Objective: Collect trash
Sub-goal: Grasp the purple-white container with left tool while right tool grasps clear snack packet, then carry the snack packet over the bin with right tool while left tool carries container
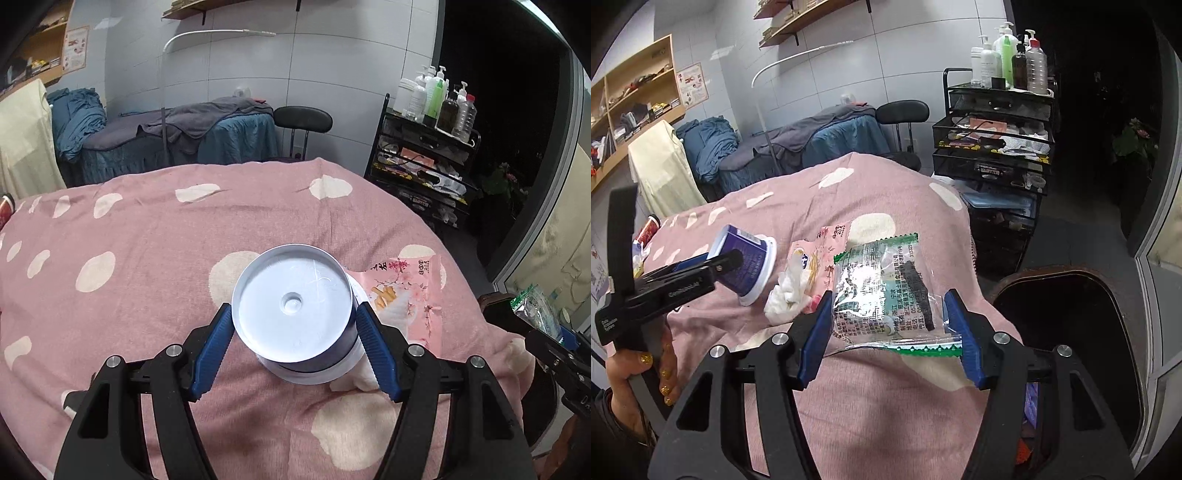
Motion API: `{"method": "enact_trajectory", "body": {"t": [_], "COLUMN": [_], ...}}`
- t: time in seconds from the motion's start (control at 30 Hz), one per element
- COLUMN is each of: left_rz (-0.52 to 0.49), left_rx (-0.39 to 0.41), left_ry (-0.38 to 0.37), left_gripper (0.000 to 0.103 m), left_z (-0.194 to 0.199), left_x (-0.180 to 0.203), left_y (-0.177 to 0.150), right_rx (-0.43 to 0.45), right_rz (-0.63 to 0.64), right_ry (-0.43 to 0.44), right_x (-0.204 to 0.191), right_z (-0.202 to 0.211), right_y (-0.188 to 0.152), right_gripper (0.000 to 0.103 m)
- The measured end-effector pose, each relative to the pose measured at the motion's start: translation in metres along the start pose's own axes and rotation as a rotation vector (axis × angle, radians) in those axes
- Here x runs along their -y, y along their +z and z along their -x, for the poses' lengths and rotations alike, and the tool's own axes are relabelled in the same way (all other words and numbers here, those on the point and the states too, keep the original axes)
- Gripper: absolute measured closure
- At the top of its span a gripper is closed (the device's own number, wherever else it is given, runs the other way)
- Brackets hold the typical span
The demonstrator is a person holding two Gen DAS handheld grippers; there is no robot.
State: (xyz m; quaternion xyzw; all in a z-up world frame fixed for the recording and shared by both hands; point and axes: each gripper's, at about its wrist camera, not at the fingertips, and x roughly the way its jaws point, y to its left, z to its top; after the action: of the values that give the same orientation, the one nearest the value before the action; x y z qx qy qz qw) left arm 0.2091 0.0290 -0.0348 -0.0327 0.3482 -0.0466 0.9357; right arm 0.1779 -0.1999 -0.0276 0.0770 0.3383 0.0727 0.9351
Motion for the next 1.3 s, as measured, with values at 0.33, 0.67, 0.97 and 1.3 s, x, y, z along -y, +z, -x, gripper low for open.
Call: {"method": "enact_trajectory", "body": {"t": [0.33, 0.67, 0.97, 1.3], "left_rz": [-0.011, -0.056, -0.120, -0.182], "left_rx": [0.100, 0.131, 0.140, 0.118], "left_ry": [-0.033, -0.103, -0.161, -0.212], "left_gripper": [0.036, 0.036, 0.036, 0.036], "left_z": [0.057, 0.079, 0.084, 0.077], "left_x": [0.015, 0.050, 0.087, 0.119], "left_y": [-0.015, -0.028, -0.032, -0.038], "right_rx": [0.037, 0.067, 0.054, -0.036], "right_rz": [-0.050, -0.120, -0.217, -0.311], "right_ry": [-0.010, -0.074, -0.159, -0.253], "right_x": [0.021, 0.058, 0.107, 0.154], "right_z": [0.029, 0.057, 0.066, 0.044], "right_y": [-0.014, -0.032, -0.049, -0.069], "right_gripper": [0.043, 0.043, 0.043, 0.043]}}
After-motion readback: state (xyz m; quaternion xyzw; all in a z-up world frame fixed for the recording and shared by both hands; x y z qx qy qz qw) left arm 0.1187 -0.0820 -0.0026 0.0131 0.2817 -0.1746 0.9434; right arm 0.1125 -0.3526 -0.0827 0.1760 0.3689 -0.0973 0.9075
